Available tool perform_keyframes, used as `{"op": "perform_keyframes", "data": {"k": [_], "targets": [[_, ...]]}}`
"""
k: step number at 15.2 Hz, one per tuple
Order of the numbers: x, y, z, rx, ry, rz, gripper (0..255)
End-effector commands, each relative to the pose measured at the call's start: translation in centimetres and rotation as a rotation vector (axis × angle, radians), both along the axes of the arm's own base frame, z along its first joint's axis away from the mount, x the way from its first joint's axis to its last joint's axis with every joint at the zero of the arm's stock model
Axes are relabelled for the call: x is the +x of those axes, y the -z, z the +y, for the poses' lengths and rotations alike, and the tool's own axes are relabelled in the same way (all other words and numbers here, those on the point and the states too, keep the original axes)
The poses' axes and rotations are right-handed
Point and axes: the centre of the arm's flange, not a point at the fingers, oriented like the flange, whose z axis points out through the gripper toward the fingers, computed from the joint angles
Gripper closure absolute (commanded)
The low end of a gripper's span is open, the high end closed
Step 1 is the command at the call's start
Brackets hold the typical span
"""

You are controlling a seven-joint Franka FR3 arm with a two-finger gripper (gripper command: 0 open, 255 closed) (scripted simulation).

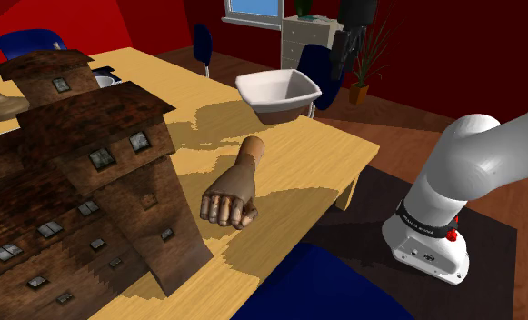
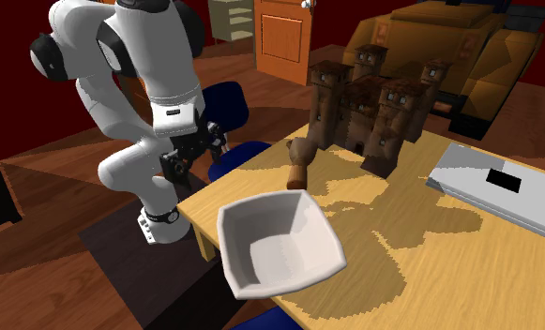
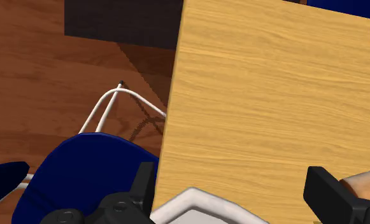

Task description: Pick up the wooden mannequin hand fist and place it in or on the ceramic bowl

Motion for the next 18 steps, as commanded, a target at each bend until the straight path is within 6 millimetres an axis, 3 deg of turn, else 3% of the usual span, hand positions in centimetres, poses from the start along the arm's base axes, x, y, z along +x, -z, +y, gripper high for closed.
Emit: {"op": "perform_keyframes", "data": {"k": [1, 9, 18], "targets": [[0.0, 0.0, 0.0, 0.0, 0.0, 0.0, 0], [-1.4, 2.2, 10.5, -0.047, 0.361, 0.104, 0], [1.3, 5.3, 21.9, -0.099, 0.767, 0.221, 0]]}}
